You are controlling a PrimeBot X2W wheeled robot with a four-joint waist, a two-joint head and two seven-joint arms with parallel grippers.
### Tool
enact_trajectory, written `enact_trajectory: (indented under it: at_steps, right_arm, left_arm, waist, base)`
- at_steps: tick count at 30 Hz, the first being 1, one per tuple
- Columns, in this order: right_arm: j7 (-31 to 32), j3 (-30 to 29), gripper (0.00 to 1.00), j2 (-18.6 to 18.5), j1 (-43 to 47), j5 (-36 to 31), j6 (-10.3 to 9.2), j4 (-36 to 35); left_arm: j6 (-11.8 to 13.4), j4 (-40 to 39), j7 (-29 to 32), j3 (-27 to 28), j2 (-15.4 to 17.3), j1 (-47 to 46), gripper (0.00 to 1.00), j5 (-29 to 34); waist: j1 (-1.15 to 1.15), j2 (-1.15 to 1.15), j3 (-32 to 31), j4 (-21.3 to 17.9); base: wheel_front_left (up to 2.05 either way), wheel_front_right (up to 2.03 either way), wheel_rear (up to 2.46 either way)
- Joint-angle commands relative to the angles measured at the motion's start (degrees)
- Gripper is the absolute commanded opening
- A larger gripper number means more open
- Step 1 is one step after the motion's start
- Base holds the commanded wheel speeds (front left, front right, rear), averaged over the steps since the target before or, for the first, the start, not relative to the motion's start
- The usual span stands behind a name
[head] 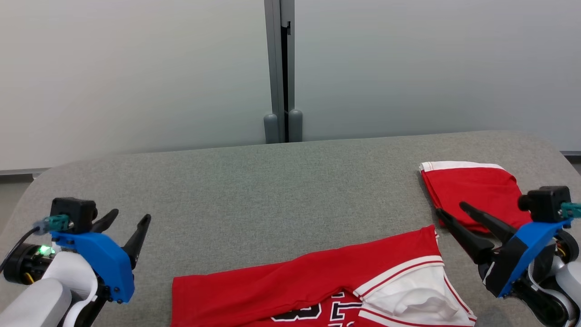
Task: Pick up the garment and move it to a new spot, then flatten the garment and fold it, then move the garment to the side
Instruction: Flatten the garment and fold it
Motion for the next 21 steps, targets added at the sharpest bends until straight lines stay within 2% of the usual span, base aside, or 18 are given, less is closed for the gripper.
enact_trajectory:
  at_steps: [1, 2, 4, 8, 11, 12, 14, 16, 19, 20, 21]
  right_arm:
    - [-3.62, -1.26, 1.0, 0.75, 2.48, -0.73, 0.0, -0.26]
    - [-8.27, -3.37, 1.0, 1.68, 4.0, -1.97, 0.0, 0.21]
    - [-12.44, -5.83, 1.0, 3.31, 6.0, -3.41, 0.0, 1.85]
    - [-17.98, -12.11, 1.0, 7.62, 8.81, -6.91, 0.0, 4.32]
    - [-19.24, -16.92, 1.0, 11.16, 11.65, -11.08, 0.0, 5.28]
    - [-19.38, -18.32, 1.0, 11.59, 12.59, -13.87, 0.0, 5.86]
    - [-19.61, -21.12, 1.0, 14.82, 14.52, -16.79, 0.01, 6.2]
    - [-19.67, -23.68, 1.0, 16.36, 16.57, -21.06, 0.0, 6.84]
    - [-19.67, -26.54, 1.0, 19.6, 19.52, -25.69, 0.0, 8.02]
    - [-19.67, -26.54, 1.0, 19.6, 19.52, -25.69, 0.0, 8.02]
    - [-19.66, -27.04, 1.0, 20.29, 20.19, -26.85, 0.0, 8.76]
  left_arm:
    - [1.77, -0.95, -3.61, 0.98, -0.27, 1.68, 1.0, 1.19]
    - [4.17, -2.25, -8.99, 2.82, -1.1, 3.82, 1.0, 1.57]
    - [7.01, -3.37, -14.62, 5.4, -2.18, 6.5, 1.0, 0.97]
    - [10.38, -6.01, -23.4, 8.77, -4.2, 11.92, 1.0, 0.27]
    - [12.28, -7.85, -26.39, 10.96, -5.83, 15.56, 1.0, 0.74]
    - [12.71, -8.25, -26.89, 11.85, -6.49, 16.78, 1.0, 1.14]
    - [13.19, -8.78, -27.39, 13.3, -7.78, 18.94, 1.0, 2.82]
    - [13.55, -9.92, -27.54, 16.37, -10.52, 20.65, 1.0, 4.66]
    - [11.88, -12.1, -27.52, 23.4, -15.81, 24.73, 1.0, 8.57]
    - [11.88, -12.1, -27.52, 23.4, -15.81, 24.73, 1.0, 8.57]
    - [11.1, -12.27, -27.54, 25.06, -17.24, 26.02, 1.0, 10.44]
  waist:
    - [0.0, 0.0, -0.13, 0.14]
    - [0.0, 0.0, -0.36, 0.3]
    - [0.0, 0.0, -0.63, 0.42]
    - [0.0, 0.0, -1.03, 0.37]
    - [0.0, 0.0, -1.22, 0.45]
    - [0.0, 0.0, -1.27, 0.51]
    - [0.0, 0.0, -1.26, 0.57]
    - [0.0, 0.0, -1.18, 0.68]
    - [0.0, 0.0, -1.0, 0.62]
    - [0.0, 0.0, -1.0, 0.62]
    - [0.0, 0.0, -0.95, 0.59]
  base:
    - [0.0, 0.0, 0.0]
    - [0.0, 0.0, 0.0]
    - [0.0, 0.0, 0.0]
    - [0.0, 0.0, 0.0]
    - [0.0, 0.0, 0.0]
    - [0.0, 0.0, 0.0]
    - [0.0, 0.0, 0.0]
    - [0.0, 0.0, 0.0]
    - [0.0, 0.0, 0.0]
    - [0.0, 0.0, 0.0]
    - [0.0, 0.0, 0.0]
